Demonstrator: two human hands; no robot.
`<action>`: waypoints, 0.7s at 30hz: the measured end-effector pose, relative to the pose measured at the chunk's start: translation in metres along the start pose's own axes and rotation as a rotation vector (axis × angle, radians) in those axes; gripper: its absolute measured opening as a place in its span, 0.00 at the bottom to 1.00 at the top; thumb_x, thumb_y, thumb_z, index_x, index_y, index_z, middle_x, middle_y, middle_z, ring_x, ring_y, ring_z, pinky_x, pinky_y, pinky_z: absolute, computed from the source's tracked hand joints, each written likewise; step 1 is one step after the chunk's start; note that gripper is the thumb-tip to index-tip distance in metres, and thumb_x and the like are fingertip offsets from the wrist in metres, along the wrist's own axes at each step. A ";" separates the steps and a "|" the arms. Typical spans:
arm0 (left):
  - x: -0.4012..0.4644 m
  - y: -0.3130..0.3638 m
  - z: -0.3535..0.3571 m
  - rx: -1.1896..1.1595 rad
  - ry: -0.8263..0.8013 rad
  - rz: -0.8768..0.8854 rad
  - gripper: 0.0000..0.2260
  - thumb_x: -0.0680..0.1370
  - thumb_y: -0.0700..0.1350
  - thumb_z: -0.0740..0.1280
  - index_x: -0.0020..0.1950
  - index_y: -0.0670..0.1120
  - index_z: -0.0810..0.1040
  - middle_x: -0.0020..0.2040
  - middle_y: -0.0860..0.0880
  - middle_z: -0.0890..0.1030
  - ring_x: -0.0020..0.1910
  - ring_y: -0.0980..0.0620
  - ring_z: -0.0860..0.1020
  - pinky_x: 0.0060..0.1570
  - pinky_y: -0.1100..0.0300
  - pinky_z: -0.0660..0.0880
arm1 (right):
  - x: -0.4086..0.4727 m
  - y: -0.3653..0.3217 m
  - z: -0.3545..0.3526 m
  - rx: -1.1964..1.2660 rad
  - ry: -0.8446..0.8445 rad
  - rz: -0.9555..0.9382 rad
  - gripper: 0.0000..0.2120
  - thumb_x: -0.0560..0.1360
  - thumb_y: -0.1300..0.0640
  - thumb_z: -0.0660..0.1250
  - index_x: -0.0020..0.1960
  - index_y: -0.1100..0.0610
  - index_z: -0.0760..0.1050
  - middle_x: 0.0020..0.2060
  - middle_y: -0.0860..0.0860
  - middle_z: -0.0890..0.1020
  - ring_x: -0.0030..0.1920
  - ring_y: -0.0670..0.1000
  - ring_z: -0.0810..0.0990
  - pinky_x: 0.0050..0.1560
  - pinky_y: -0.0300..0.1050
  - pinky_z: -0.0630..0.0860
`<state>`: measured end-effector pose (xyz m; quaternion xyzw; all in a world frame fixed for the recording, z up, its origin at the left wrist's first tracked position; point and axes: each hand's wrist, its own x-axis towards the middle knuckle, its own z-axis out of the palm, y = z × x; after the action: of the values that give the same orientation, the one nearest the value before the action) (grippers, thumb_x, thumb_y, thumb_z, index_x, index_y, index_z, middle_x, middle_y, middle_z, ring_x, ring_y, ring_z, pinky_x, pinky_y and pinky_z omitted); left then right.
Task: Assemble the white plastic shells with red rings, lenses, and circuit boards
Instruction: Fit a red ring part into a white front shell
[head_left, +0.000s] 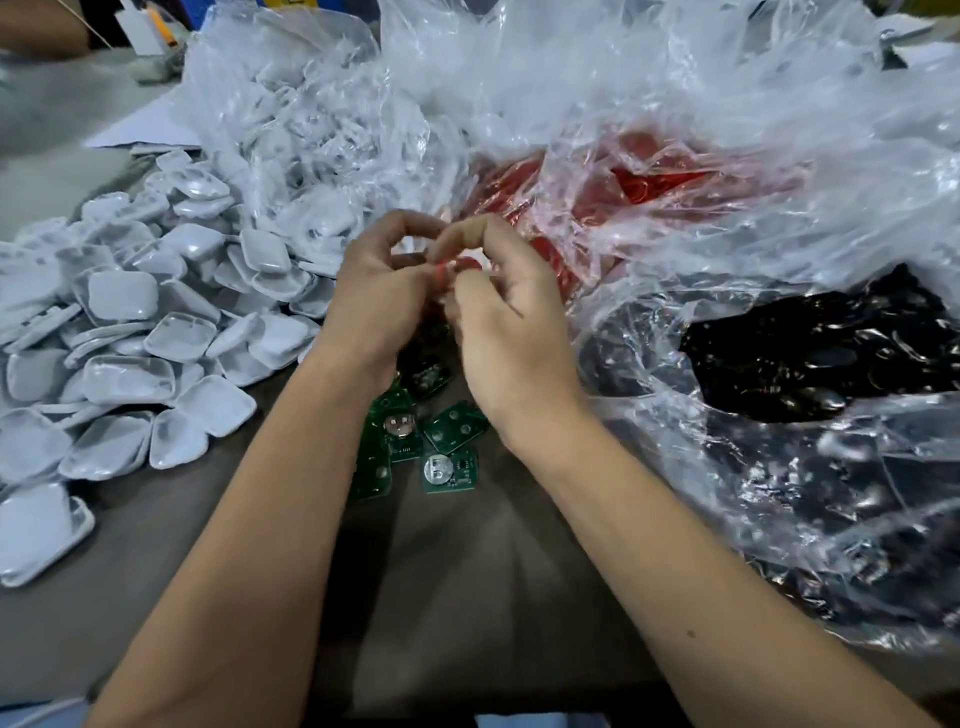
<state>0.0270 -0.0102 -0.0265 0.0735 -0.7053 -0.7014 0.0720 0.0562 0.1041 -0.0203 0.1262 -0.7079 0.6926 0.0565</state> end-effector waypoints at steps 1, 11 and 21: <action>0.001 0.000 -0.001 0.034 0.014 0.013 0.14 0.71 0.33 0.69 0.51 0.49 0.83 0.36 0.48 0.85 0.33 0.50 0.83 0.31 0.58 0.78 | 0.001 0.006 -0.004 -0.025 0.015 -0.026 0.13 0.78 0.71 0.58 0.45 0.60 0.78 0.36 0.46 0.80 0.37 0.44 0.77 0.42 0.42 0.74; -0.003 -0.005 0.001 0.030 0.014 0.031 0.15 0.75 0.29 0.66 0.53 0.45 0.85 0.45 0.44 0.87 0.41 0.47 0.86 0.39 0.56 0.83 | 0.025 0.022 -0.035 -0.349 0.094 -0.250 0.13 0.80 0.65 0.61 0.38 0.62 0.76 0.30 0.51 0.76 0.33 0.49 0.73 0.36 0.49 0.69; -0.006 -0.005 0.000 0.091 -0.058 0.015 0.10 0.77 0.29 0.66 0.55 0.40 0.75 0.42 0.40 0.86 0.40 0.44 0.87 0.39 0.50 0.85 | 0.029 0.031 -0.040 -0.184 0.008 -0.086 0.03 0.84 0.61 0.64 0.51 0.59 0.75 0.36 0.48 0.78 0.34 0.47 0.77 0.37 0.44 0.74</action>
<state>0.0328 -0.0088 -0.0315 0.0513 -0.7389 -0.6697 0.0534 0.0165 0.1409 -0.0413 0.1480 -0.7624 0.6219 0.1004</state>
